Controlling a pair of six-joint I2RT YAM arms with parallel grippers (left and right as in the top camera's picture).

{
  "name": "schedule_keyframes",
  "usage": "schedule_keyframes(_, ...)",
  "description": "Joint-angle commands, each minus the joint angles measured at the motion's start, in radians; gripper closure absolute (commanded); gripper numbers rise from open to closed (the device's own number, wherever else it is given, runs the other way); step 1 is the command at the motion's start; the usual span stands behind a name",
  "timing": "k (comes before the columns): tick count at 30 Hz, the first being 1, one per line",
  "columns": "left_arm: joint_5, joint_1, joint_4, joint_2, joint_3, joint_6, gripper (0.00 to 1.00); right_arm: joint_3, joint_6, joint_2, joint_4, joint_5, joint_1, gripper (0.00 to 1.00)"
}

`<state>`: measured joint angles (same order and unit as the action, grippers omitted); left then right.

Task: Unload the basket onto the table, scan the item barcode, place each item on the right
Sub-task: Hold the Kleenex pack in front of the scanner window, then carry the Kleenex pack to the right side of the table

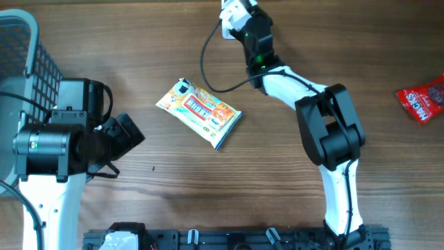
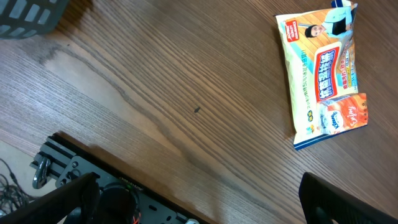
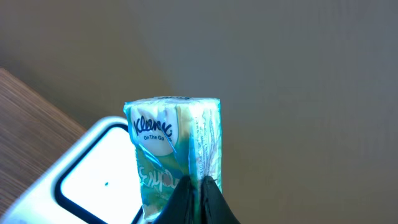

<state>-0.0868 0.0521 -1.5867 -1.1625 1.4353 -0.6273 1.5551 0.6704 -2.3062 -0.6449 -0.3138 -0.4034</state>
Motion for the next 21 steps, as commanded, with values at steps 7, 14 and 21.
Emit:
schedule_keyframes(7,0.0,-0.005,0.0,-0.003,0.0,-0.013,0.0,0.011,-0.056,-0.051,-0.013,0.027,0.015,0.96)
schedule_keyframes(14,0.0,-0.005,0.0,-0.003,0.0,-0.013,0.0,0.011,-0.069,-0.051,-0.024,-0.286,0.041,0.96)
schedule_keyframes(21,0.0,-0.005,0.0,-0.003,0.0,-0.013,0.0,0.011,-0.052,-0.051,-0.019,-0.813,0.2,0.96)
